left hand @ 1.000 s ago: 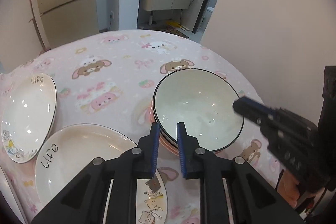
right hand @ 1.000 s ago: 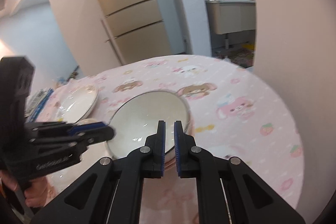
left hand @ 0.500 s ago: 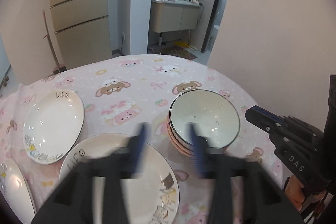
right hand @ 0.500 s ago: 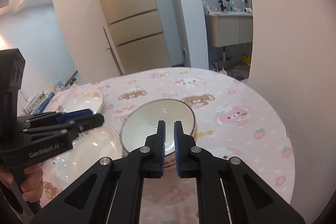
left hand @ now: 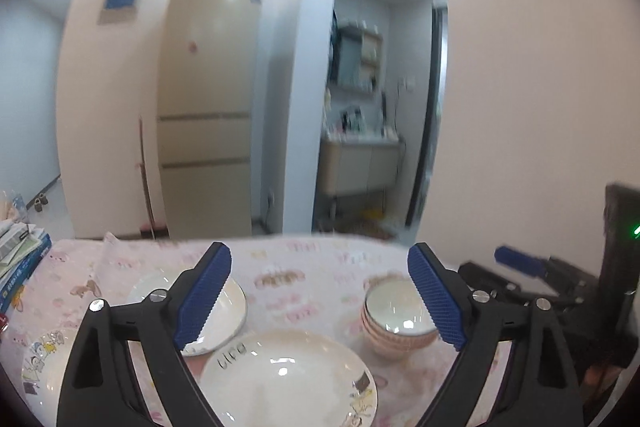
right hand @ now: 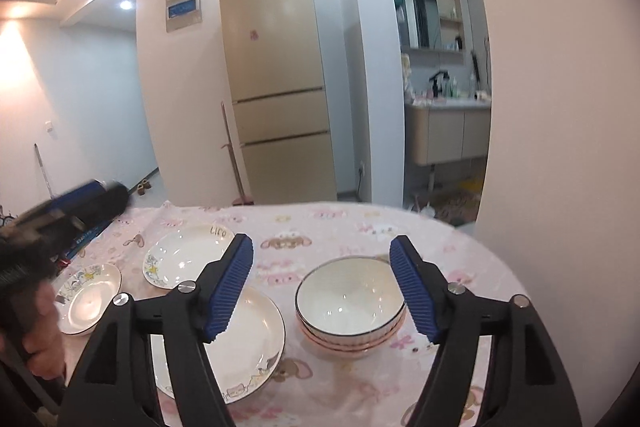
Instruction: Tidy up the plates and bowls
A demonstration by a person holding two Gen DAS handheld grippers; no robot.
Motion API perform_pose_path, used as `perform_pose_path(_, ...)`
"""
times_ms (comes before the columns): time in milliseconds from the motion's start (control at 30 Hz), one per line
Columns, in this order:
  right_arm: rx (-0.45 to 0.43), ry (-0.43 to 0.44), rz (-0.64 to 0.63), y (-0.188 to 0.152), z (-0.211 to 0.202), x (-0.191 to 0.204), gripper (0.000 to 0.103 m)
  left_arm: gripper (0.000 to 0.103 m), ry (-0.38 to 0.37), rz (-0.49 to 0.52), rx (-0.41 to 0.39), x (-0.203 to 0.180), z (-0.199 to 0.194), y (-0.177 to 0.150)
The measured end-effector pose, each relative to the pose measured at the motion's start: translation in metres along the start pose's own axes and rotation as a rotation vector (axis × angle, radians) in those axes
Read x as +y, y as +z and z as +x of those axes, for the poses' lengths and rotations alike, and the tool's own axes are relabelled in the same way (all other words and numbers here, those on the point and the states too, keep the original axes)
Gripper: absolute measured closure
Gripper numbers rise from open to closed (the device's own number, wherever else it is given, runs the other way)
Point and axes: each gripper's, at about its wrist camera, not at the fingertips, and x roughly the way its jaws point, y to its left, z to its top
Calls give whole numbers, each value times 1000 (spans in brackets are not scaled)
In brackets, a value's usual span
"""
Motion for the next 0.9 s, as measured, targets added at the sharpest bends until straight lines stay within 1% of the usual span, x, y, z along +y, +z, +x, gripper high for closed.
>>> perform_pose_path(33, -12, -3, -4, 0, -2, 3, 30, 3, 1, 5, -19, 3, -7, 1)
perform_pose_path(67, -23, -3, -4, 1, -4, 5, 24, 0, 9, 12, -37, 6, -13, 2)
perform_pose_path(100, -38, 0, -1, 2, -6, 6, 20, 0, 24, 17, -52, 9, -18, 3)
perform_pose_path(133, -54, 3, 2, 2, -9, 8, 18, 0, 41, 24, -71, 11, -24, 3)
perform_pose_path(200, -84, 5, 4, 2, -13, 11, 8, 0, 70, 43, -94, 15, -31, 3)
perform_pose_path(267, -109, 9, -6, 3, -17, 16, 1, 0, 96, 61, -112, 18, -38, 0)
perform_pose_path(333, -130, 3, -20, 2, -19, 22, 1, 0, 98, 71, -111, 23, -43, -4)
perform_pose_path(400, -139, -3, -35, 1, -19, 27, 1, 0, 70, 69, -80, 28, -44, -7)
perform_pose_path(433, -138, 0, -40, 1, -19, 30, 1, 0, 68, 66, -71, 32, -45, -9)
perform_pose_path(600, -105, 28, -31, -1, -14, 38, 1, 0, 124, 82, -80, 40, -52, -24)
perform_pose_path(733, -71, 32, 11, -11, -11, 34, 1, 0, 142, 57, -91, 54, -64, -44)
perform_pose_path(833, -68, 21, 24, -20, -7, 32, 1, 0, 162, 9, -68, 69, -66, -64)
perform_pose_path(900, -50, 27, 20, -25, -4, 31, 3, 0, 174, -3, -20, 78, -61, -75)
